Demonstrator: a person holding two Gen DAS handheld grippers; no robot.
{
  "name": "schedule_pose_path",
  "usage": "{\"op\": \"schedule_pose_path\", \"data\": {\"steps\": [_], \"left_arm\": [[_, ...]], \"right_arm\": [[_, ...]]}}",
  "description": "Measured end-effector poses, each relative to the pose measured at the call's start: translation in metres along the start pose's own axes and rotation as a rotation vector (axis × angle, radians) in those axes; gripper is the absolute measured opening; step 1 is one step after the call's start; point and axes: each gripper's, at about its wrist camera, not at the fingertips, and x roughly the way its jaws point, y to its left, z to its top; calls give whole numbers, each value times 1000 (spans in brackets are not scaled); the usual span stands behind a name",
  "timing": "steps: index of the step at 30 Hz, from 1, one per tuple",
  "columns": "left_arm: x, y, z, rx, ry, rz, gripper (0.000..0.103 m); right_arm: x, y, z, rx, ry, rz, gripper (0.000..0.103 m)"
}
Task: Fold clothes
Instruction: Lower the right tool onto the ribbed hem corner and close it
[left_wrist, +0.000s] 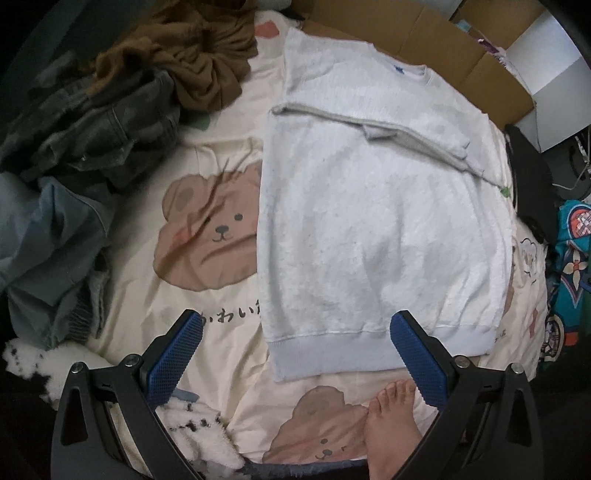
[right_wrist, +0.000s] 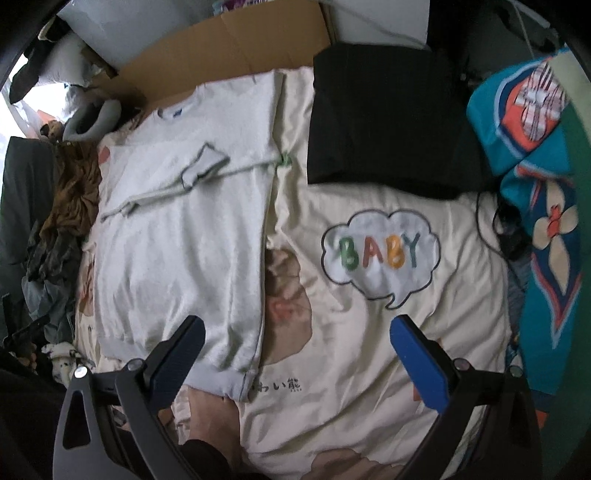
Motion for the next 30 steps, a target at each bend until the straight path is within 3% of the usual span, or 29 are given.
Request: {"op": "schedule_pose_path", "data": {"steps": [7, 15, 17, 21, 30], "left_arm": [[31, 14, -1, -44, 51, -4, 101], [59, 23, -13, -51, 110, 12, 101], [65, 25, -16, -49, 126, 16, 101], [79, 30, -22, -61, 164, 10, 89], [94, 35, -34, -83, 180, -9, 88]], "right_arm": [[52, -8, -22, 5, 86, 45, 82], [107, -2, -53, 19, 188, 133, 45], [122, 3, -63, 18, 216, 152, 42], [147, 15, -82, 11, 263, 178, 42], [181, 40, -100, 14, 334, 230, 42]]}}
